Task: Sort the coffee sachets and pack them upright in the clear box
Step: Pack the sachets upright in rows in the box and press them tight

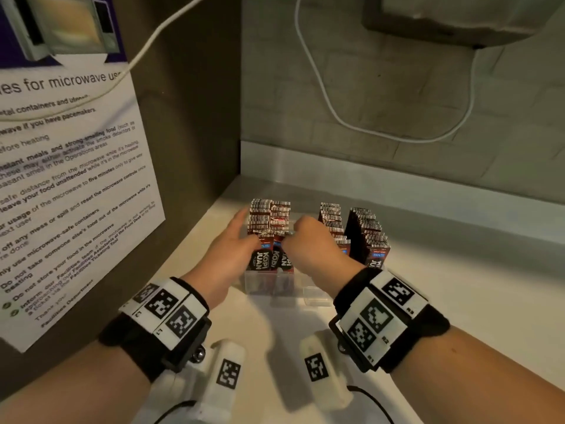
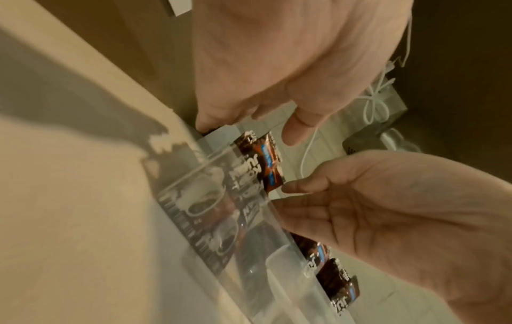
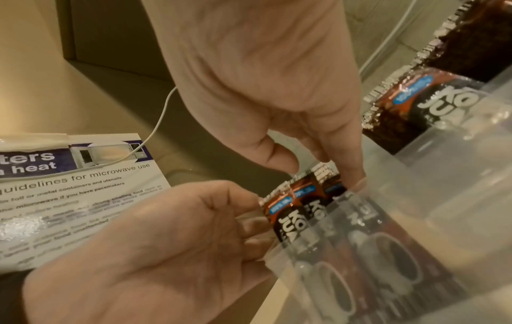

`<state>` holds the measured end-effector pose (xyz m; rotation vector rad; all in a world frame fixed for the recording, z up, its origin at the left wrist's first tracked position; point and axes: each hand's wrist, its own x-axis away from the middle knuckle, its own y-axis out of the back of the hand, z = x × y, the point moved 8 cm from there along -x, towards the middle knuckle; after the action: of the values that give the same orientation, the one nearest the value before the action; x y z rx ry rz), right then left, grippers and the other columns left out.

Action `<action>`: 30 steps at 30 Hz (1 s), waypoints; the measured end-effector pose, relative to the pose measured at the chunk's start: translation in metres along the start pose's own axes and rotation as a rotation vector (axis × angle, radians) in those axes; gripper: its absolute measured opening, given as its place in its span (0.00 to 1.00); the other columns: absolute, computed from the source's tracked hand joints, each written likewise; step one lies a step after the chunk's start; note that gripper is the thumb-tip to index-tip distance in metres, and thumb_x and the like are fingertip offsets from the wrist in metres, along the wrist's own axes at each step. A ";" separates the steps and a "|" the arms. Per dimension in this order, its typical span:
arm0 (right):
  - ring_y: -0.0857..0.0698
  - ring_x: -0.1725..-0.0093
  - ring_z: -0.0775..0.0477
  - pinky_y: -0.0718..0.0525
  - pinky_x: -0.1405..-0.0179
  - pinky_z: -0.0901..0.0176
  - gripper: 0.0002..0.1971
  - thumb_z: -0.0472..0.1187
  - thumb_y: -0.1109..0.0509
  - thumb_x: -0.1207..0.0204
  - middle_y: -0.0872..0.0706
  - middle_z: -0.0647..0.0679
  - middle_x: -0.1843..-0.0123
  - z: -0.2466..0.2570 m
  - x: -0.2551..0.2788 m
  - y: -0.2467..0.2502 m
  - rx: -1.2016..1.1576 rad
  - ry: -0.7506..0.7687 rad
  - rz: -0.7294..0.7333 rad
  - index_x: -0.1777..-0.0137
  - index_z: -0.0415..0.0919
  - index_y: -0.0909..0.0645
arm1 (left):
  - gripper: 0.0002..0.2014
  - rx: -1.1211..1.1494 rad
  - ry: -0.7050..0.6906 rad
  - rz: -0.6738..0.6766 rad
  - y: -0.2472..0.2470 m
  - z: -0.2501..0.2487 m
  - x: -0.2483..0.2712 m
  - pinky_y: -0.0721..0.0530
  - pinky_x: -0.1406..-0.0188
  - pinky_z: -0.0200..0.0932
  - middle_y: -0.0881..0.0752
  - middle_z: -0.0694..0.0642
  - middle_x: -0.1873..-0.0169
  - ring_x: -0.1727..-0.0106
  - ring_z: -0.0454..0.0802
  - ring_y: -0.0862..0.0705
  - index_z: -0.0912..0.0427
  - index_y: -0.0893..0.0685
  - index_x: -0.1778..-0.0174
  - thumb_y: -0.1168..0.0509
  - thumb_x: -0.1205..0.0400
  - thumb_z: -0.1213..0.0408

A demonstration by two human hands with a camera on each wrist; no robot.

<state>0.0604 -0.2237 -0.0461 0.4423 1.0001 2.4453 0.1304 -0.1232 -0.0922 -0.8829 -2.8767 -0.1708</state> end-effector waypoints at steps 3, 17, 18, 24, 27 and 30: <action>0.30 0.70 0.50 0.31 0.73 0.61 0.11 0.27 0.41 0.22 0.26 0.44 0.67 0.004 0.002 -0.014 0.027 -0.021 0.049 0.66 0.36 0.27 | 0.38 -0.048 0.035 0.040 -0.007 0.010 0.001 0.20 0.41 0.43 0.27 0.49 0.27 0.38 0.47 0.21 0.35 0.50 0.17 0.39 0.18 0.65; 0.18 0.44 0.37 0.16 0.44 0.43 0.21 0.28 0.37 0.25 0.21 0.38 0.38 -0.007 -0.009 0.002 -0.095 -0.051 -0.187 0.32 0.35 0.31 | 0.49 0.014 -0.070 0.130 -0.015 0.002 -0.011 0.15 0.48 0.45 0.21 0.46 0.34 0.36 0.49 0.17 0.28 0.52 0.19 0.40 0.20 0.82; 0.18 0.44 0.36 0.16 0.44 0.41 0.23 0.29 0.35 0.26 0.22 0.38 0.38 -0.009 -0.011 -0.002 -0.103 -0.061 -0.187 0.31 0.37 0.33 | 0.50 -0.018 -0.065 0.121 -0.015 0.002 -0.013 0.15 0.47 0.47 0.21 0.48 0.33 0.36 0.51 0.17 0.29 0.54 0.18 0.39 0.21 0.81; 0.18 0.43 0.37 0.16 0.43 0.44 0.25 0.33 0.28 0.30 0.21 0.37 0.39 -0.019 -0.022 -0.015 -0.047 -0.127 -0.126 0.35 0.37 0.34 | 0.55 -0.078 0.023 0.116 -0.010 0.010 -0.020 0.14 0.46 0.45 0.27 0.35 0.51 0.50 0.38 0.21 0.39 0.65 0.16 0.38 0.25 0.85; 0.18 0.38 0.40 0.20 0.46 0.56 0.25 0.32 0.29 0.29 0.19 0.39 0.39 -0.024 -0.025 -0.024 0.027 -0.172 -0.021 0.35 0.34 0.34 | 0.54 -0.069 0.107 0.151 -0.011 0.021 -0.022 0.17 0.66 0.35 0.27 0.48 0.28 0.35 0.46 0.21 0.42 0.61 0.15 0.41 0.26 0.88; 0.18 0.38 0.42 0.21 0.47 0.58 0.27 0.31 0.29 0.30 0.18 0.40 0.39 -0.029 -0.031 -0.027 0.036 -0.209 -0.023 0.32 0.33 0.34 | 0.47 -0.110 0.128 0.179 -0.014 0.030 -0.026 0.15 0.66 0.47 0.17 0.61 0.37 0.40 0.61 0.16 0.44 0.42 0.18 0.39 0.28 0.88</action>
<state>0.0813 -0.2397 -0.0896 0.6797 0.9557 2.3074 0.1413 -0.1449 -0.1269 -1.0997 -2.6761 -0.3555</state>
